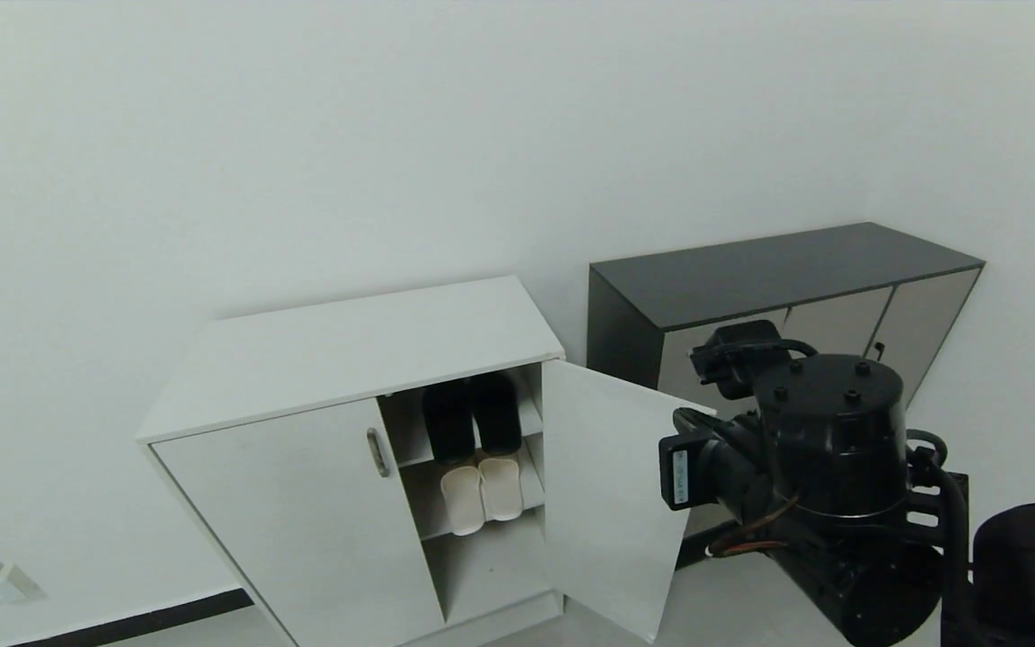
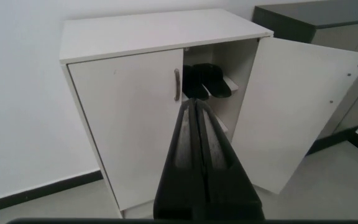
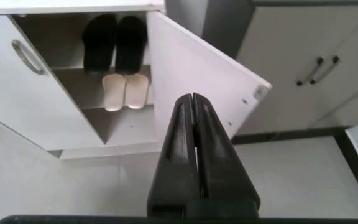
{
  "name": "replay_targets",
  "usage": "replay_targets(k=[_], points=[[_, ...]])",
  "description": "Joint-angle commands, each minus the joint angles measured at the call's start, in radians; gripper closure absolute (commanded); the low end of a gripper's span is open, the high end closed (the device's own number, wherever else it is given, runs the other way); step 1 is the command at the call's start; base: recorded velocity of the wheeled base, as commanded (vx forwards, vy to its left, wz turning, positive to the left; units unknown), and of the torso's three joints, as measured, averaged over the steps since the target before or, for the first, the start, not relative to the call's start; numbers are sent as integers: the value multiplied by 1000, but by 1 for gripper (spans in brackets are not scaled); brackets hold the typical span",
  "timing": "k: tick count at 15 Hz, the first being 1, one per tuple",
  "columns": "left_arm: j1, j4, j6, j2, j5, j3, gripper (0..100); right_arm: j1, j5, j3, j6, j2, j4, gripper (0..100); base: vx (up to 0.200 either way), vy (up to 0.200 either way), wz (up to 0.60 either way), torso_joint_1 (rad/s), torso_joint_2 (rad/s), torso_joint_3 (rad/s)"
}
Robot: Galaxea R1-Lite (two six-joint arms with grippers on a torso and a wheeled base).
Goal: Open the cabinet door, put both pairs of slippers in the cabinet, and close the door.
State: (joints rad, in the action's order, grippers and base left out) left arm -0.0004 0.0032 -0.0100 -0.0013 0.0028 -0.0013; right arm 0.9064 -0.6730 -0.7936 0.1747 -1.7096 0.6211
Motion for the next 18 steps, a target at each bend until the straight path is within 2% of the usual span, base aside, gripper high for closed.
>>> replay_targets(k=[1, 3, 7, 14, 16, 18], points=[[0, 0, -1, 1, 0, 0, 100, -57, 7, -16, -18, -13, 8, 100, 0, 0, 0, 0, 0, 0], [-1, 0, -1, 1, 0, 0, 100, -107, 67, -58, -18, -19, -1, 100, 0, 0, 0, 0, 0, 0], [0, 0, -2, 1, 0, 0, 100, -264, 116, -254, -1, -137, -124, 100, 0, 0, 0, 0, 0, 0], [0, 0, -2, 1, 0, 0, 100, -431, 320, -466, 29, -354, -129, 100, 0, 0, 0, 0, 0, 0], [0, 0, -2, 1, 0, 0, 100, -465, 388, -501, 62, -398, -130, 100, 0, 0, 0, 0, 0, 0], [0, 0, -2, 1, 0, 0, 100, -489, 412, -527, 63, -444, -129, 100, 0, 0, 0, 0, 0, 0]])
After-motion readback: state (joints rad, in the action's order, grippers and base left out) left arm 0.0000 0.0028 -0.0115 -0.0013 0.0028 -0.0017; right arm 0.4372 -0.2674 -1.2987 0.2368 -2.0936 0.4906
